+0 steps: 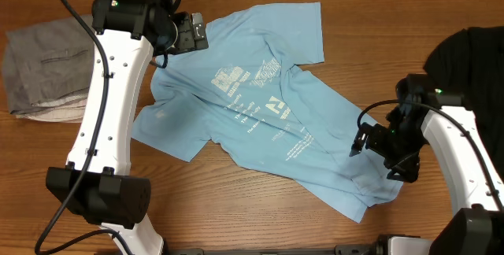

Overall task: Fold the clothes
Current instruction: 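Move the right gripper down to the T-shirt's lower-right hem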

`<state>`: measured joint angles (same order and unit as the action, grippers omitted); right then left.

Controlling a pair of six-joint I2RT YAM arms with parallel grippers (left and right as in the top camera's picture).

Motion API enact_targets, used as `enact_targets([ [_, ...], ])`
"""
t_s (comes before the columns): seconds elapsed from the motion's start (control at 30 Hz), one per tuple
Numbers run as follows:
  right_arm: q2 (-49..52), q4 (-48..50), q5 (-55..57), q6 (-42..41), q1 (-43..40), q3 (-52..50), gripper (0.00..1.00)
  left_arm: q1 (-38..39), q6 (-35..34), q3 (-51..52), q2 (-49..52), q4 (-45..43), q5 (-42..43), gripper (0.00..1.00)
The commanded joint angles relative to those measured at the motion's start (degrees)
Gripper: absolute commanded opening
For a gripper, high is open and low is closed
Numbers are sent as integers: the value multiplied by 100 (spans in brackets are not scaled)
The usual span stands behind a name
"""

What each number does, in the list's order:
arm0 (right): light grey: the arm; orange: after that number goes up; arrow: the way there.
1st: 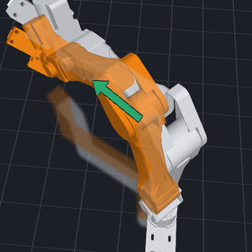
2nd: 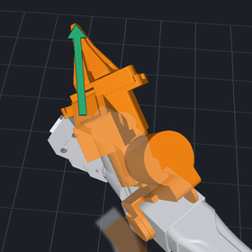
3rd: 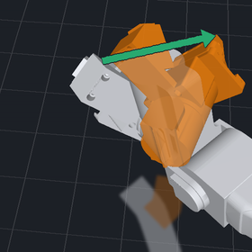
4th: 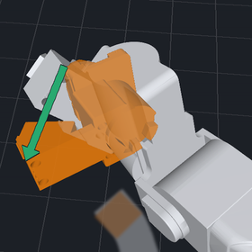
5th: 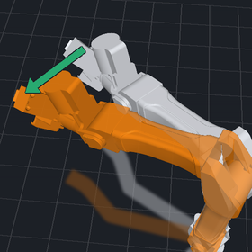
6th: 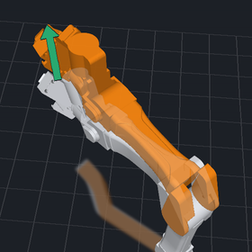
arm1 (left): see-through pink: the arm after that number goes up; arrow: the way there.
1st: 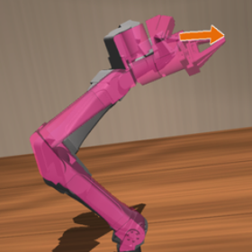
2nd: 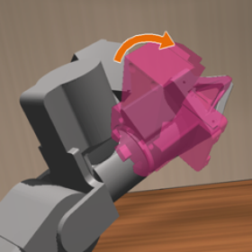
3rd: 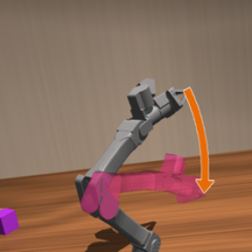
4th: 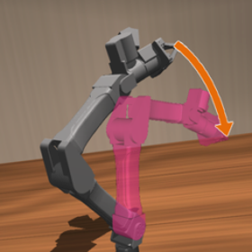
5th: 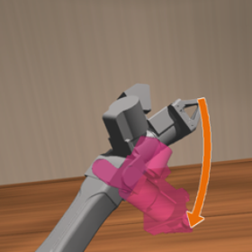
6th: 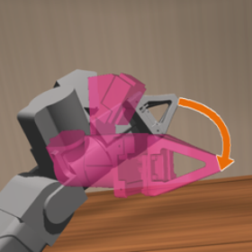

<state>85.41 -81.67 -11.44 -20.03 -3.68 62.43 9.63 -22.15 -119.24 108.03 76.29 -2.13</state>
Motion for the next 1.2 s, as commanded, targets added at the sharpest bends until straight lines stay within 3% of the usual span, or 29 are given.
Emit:
enact_targets([
  [0.0, -11, 44, -343, -531, 118, -22, 100, -22, -37, 0, 61, -2, 28, 100],
  [0.27, -11, 632, -1069, -544, 404, -472, 98, -22, -37, 0, 61, -2, 26, 100],
  [0.4, -11, 863, -953, -931, 393, -798, 54, -22, -37, 0, 61, -2, 28, 100],
  [0.53, -11, 837, -326, -1469, 393, -946, 41, -22, -37, 0, 61, -2, 26, 100],
  [0.7, -11, 929, 160, -2334, 393, -1078, 41, -22, -37, 0, 61, -2, 26, 100],
  [0.8, -11, 981, 286, -2374, 358, -1091, 47, -22, -37, 0, 61, -2, 26, 100],
  [1.0, -11, 802, 643, -2369, -66, -1102, 46, -22, -37, 0, 61, -2, 26, 100],
  [1.17, -11, 734, 313, -2345, -382, -1158, 47, -22, -37, 0, 61, -2, 26, 100],
])
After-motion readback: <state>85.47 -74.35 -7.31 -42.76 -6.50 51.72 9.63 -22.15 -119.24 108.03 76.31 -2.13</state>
